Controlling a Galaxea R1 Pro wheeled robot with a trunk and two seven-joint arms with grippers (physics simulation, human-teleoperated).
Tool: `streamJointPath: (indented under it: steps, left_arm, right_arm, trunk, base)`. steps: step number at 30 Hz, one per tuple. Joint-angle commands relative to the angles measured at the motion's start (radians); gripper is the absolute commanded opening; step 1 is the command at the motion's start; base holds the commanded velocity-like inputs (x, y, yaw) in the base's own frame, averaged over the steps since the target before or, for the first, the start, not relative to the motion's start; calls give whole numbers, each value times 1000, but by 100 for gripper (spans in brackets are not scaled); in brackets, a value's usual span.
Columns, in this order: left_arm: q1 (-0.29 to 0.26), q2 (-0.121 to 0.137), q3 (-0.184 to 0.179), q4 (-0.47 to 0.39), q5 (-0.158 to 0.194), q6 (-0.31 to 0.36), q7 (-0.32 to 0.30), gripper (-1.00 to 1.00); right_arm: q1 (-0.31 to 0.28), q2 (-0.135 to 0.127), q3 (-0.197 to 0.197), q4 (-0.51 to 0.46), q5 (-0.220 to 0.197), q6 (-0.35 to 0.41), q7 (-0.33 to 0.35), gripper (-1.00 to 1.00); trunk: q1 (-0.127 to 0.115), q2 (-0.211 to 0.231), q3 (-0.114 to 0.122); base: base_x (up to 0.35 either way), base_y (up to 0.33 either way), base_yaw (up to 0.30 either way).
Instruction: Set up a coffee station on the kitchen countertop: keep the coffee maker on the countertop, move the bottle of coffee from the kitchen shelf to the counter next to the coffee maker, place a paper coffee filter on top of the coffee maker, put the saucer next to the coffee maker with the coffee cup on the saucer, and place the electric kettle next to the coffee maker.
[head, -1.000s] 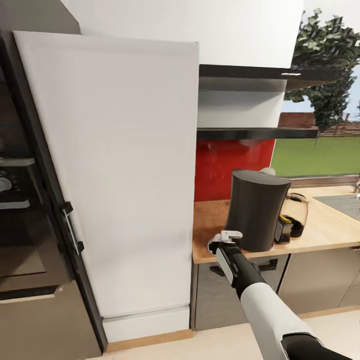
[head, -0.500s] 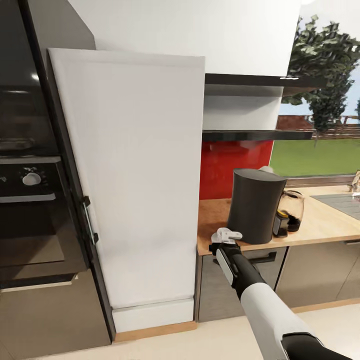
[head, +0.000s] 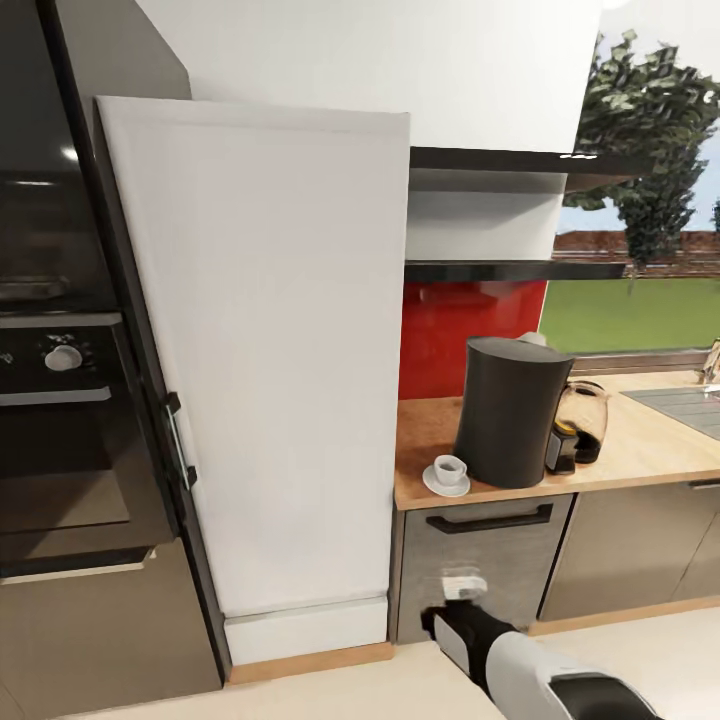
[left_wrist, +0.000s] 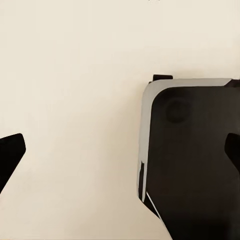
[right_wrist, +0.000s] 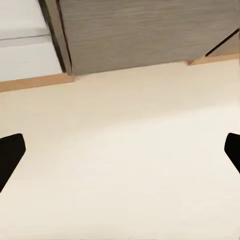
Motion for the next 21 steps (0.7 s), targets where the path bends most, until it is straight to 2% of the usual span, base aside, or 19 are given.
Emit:
streamJointPath:
  steps: [1, 3, 4, 5, 8, 11, 14, 18, 21]
  left_arm:
    - [-1, 0, 6, 1, -11, -5, 3, 100]
    - [-1, -2, 3, -2, -10, -5, 3, 100]
    - [-1, -2, 3, -4, -9, -6, 3, 100]
    - [-1, -2, 2, -5, -9, -6, 3, 100]
    - [-1, -6, 1, -7, -9, -7, 3, 100]
    - [-1, -9, 1, -9, -9, -8, 3, 100]
    - [-1, -10, 3, -10, -8, -9, 3, 100]
    - [-1, -9, 7, -10, -6, -11, 3, 100]
    - [-1, -5, 9, -9, -4, -11, 3, 100]
  right_arm:
    - [12, 0, 3, 0, 1, 0, -3, 100]
    - [96, 0, 3, 7, 1, -18, -1, 100]
    - [164, -1, 3, 9, 3, -29, 12, 100]
    - [198, -2, 4, 9, 4, -41, 33, 100]
    - [292, -13, 5, 10, 8, -99, 146, 100]
    - [368, -52, 6, 10, 7, -132, 256, 100]
    - [401, -65, 6, 10, 4, -139, 295, 100]
    - [456, -68, 6, 10, 2, -137, 323, 100]
    - [484, -70, 5, 11, 3, -129, 426, 100]
  trunk:
    - [0, -1, 0]
    - [0, -1, 0]
    - [0, -1, 0]
    - [0, -1, 0]
    - [0, -1, 0]
    - [0, -1, 0]
    - [0, -1, 0]
    - [0, -1, 0]
    - [0, -1, 0]
  base:
    - [0, 0, 0]
    - [0, 0, 0]
    - [0, 0, 0]
    - [0, 0, 0]
    - [0, 0, 0]
    - [0, 0, 0]
    - [0, 0, 0]
    - [0, 0, 0]
    - [0, 0, 0]
